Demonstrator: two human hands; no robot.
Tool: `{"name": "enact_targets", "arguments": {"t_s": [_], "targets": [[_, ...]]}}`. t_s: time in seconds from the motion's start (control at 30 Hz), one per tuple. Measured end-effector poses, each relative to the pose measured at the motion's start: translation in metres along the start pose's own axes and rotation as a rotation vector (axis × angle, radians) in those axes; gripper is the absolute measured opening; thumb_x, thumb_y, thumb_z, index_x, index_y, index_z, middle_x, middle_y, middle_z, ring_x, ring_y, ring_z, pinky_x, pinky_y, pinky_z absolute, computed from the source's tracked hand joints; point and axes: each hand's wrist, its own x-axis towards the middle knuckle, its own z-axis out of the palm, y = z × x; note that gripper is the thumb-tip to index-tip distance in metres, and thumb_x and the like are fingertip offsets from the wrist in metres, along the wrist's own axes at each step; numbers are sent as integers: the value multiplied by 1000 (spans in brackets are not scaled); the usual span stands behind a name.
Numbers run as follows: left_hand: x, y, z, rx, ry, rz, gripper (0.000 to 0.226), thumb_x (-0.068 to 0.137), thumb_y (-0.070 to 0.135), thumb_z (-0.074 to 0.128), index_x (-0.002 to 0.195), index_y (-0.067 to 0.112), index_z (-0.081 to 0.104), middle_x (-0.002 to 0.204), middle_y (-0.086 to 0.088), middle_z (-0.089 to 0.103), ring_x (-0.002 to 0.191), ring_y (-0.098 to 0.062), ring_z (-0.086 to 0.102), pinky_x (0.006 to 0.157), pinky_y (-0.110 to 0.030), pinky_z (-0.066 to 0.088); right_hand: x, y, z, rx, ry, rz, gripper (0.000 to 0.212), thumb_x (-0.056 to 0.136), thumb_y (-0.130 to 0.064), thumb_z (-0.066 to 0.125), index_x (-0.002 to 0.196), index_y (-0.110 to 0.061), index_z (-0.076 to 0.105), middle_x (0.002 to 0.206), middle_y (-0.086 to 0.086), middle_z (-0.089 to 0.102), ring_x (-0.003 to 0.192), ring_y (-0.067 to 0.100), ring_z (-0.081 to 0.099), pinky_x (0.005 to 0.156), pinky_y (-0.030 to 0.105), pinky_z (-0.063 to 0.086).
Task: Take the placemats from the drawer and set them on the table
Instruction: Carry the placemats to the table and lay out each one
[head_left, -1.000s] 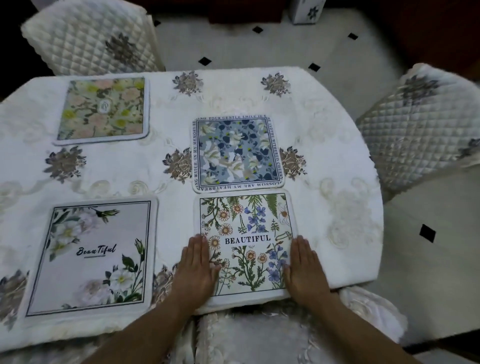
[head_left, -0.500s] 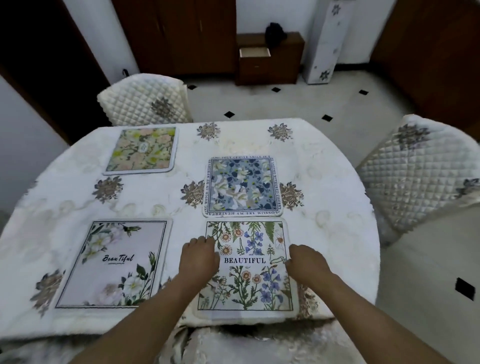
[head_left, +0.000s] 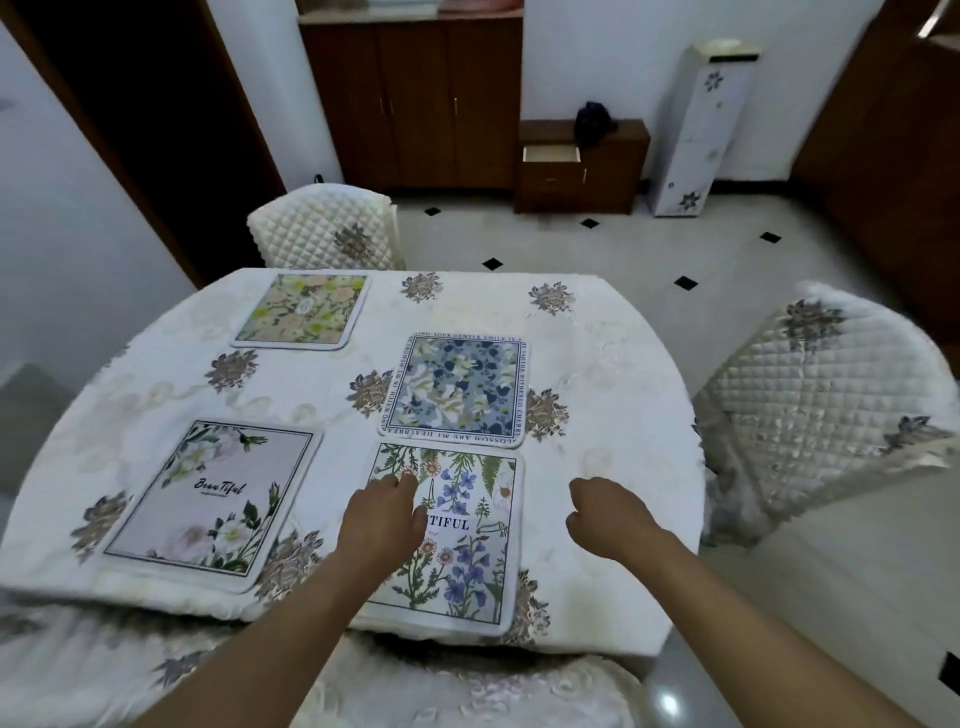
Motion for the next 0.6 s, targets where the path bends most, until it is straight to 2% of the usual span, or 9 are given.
{"name": "enact_targets", "arguments": {"t_s": [0.1, 0.27, 0.43, 0.6], "targets": [[-2, 2, -4, -30, 15, 5, 30, 93, 37, 50, 111, 15, 57, 98, -5, 63, 90, -27, 61, 72, -36, 46, -4, 3, -4, 9, -1, 12, 31, 86, -18, 45, 66, -23, 23, 71, -5, 31, 80, 26, 44, 64, 31, 32], [-4, 7, 1, -99, 45, 28, 26, 93, 35, 52, 106, 15, 58, 98, -6, 62, 90, -28, 60, 71, -35, 46, -13, 16, 1, 51, 19, 80, 8, 85, -18, 44, 79, -15, 39, 84, 2, 46, 80, 26, 47, 61, 32, 32], [-9, 28, 6, -80, 19, 14, 29, 93, 37, 51, 110, 15, 59, 99, -7, 62, 90, -28, 60, 73, -36, 50, -21, 46, 7, 31, 18, 96, 5, 85, -19, 43, 82, -15, 42, 84, 1, 46, 82, 25, 49, 64, 31, 35], [-2, 76, 9, -36, 32, -21, 33, 94, 37, 50, 115, 14, 59, 103, -7, 63, 94, -28, 60, 75, -37, 49, -16, 93, -2, 42, 39, 28, 7, 87, -20, 43, 86, -14, 44, 86, 1, 47, 83, 25, 51, 66, 32, 38]]}}
